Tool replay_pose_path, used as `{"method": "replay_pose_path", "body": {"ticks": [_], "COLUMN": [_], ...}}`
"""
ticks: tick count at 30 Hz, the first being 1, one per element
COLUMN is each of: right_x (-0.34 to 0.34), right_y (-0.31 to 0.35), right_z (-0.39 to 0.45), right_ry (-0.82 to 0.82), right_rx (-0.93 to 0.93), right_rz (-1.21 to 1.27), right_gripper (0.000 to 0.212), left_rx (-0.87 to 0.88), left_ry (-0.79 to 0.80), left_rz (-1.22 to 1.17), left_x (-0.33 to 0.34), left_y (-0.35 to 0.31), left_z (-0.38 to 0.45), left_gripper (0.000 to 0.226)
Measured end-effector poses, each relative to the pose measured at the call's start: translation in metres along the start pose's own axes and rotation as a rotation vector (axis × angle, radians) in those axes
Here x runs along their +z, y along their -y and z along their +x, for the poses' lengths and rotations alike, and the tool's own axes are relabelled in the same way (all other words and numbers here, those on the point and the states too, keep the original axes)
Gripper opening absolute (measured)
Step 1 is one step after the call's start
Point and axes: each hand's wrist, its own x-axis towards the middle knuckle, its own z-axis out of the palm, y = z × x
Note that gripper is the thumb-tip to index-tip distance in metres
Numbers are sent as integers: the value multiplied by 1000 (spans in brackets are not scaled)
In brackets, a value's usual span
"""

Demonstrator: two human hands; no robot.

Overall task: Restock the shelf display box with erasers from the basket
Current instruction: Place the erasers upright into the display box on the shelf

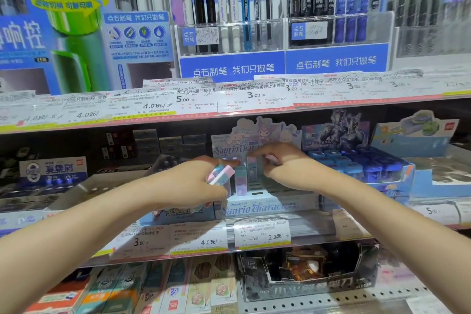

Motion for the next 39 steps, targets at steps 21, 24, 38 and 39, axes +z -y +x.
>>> {"method": "replay_pose_path", "body": {"ticks": [21,24,38,39], "right_x": [5,4,-22,-20], "right_y": [38,35,9,6], "right_z": [-31,-31,-13,-9], "right_ry": [-77,-101,-301,-279], "right_rx": [18,-24,-207,-180], "right_rz": [1178,1161,368,304], "right_gripper": [10,12,34,32], "left_rx": [122,112,9,-6], "left_ry": [-217,-240,-301,-274], "left_rz": [-701,-695,-168,-82], "left_x": [25,23,9,7], "left_y": [-40,-40,-21,-21], "left_z": [-9,-10,-4,-5], "left_gripper": [28,30,39,40]}}
